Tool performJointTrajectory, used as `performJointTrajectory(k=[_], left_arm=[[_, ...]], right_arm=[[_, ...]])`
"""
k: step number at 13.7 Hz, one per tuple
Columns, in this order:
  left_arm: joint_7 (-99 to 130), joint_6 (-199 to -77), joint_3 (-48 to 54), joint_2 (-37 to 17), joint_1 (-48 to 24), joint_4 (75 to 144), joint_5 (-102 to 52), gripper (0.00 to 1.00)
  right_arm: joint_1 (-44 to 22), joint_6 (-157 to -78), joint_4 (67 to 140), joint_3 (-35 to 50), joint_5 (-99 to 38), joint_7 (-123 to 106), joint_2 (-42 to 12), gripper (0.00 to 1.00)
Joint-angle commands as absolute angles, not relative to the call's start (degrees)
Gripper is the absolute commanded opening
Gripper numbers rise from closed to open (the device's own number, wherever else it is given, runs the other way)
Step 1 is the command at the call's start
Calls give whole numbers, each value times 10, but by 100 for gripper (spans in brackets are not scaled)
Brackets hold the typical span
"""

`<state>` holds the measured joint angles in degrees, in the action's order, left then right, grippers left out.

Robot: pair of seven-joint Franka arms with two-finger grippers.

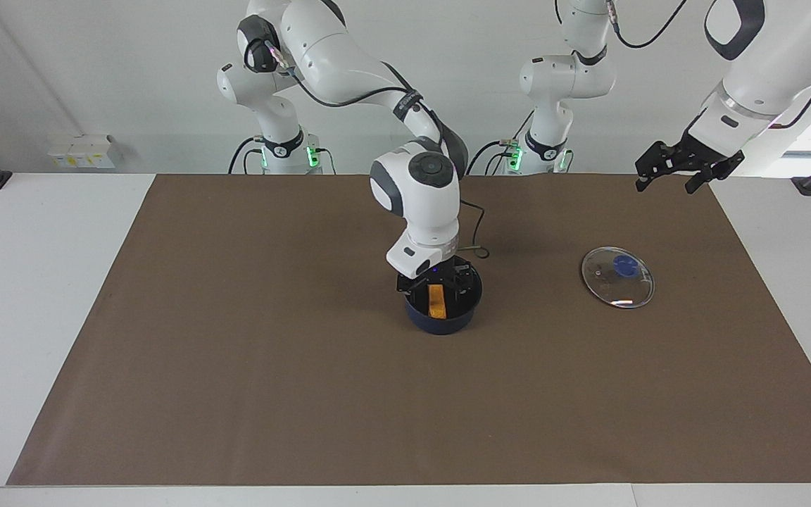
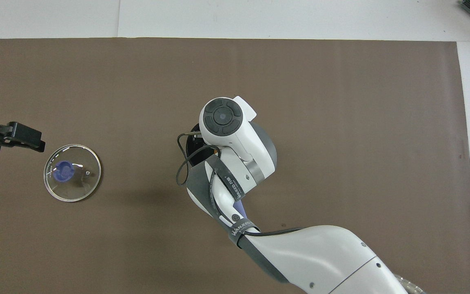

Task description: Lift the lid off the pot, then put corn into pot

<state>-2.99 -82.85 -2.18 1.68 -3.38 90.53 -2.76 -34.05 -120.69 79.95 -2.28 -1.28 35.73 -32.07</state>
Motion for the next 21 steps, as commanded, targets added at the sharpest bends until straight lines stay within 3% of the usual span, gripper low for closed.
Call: performJointTrajectory(k=[1,10,14,21], left_arm=[[-39,-819,-19,38,-32,923,-18,100],[-49,-799,-18,33,-38,911,-10,100],[-52,-802,-18,34,-40,913,-11,100],[-50,-802,-19,33,-32,912,-11,100]], right_arm=[[-294,-1166,816,-18,-20,325,-259,100],[-120,-973,819,-18,-19,117,-128,100],[-56,-923,819,-19,-14,46,-88,100],[-10,-855,815,-21,-13,38,-12,100]])
